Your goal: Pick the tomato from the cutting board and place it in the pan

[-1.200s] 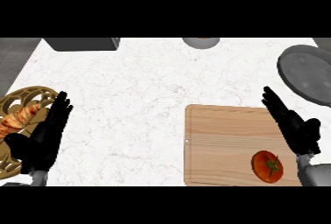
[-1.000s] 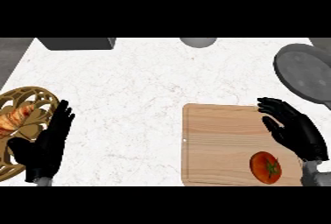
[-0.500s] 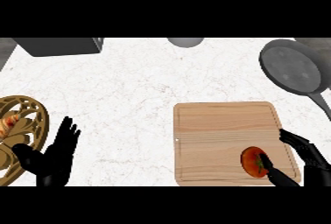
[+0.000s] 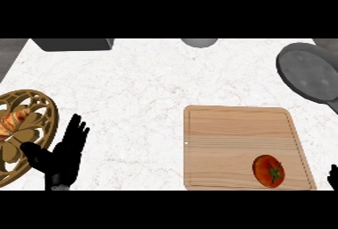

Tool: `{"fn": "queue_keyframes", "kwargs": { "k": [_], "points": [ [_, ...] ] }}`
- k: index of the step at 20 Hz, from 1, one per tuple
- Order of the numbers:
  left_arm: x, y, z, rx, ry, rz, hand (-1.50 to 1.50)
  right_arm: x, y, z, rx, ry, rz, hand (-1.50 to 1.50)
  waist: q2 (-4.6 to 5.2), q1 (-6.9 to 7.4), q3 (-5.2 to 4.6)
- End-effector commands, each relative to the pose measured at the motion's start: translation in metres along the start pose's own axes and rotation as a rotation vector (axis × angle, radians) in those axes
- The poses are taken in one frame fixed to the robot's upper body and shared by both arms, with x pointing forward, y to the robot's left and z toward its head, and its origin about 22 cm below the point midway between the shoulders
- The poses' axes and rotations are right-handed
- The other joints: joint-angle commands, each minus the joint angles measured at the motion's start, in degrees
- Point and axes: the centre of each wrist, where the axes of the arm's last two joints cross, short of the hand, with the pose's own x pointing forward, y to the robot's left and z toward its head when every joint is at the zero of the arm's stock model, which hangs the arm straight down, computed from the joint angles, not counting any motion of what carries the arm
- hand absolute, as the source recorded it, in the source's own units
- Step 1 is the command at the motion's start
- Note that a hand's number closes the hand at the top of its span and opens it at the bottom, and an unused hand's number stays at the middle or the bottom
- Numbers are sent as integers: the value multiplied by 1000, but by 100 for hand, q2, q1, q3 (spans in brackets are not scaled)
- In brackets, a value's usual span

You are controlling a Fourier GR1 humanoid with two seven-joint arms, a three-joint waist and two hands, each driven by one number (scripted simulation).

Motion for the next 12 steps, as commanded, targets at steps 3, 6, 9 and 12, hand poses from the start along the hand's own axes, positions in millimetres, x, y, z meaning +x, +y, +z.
{"fn": "queue_keyframes", "kwargs": {
  "k": [3, 6, 9, 12],
  "points": [
    [-6, -2, -8, -26, 54, 7, 0, 36, -28, -30, -40, 100, 139, -150, 72, 187, -26],
    [-7, -3, -7, -40, 50, -5, 0, 44, -27, -36, 72, 182, 250, -150, 90, 252, -33],
    [-10, -22, -3, -61, 34, -8, 0, 32, -31, -45, 257, 276, 444, -150, 148, 370, -44],
    [-7, -24, -12, -55, 48, -1, 0, 34, -27, -68, 339, 356, 560, -150, 160, 427, -36]
  ]
}}
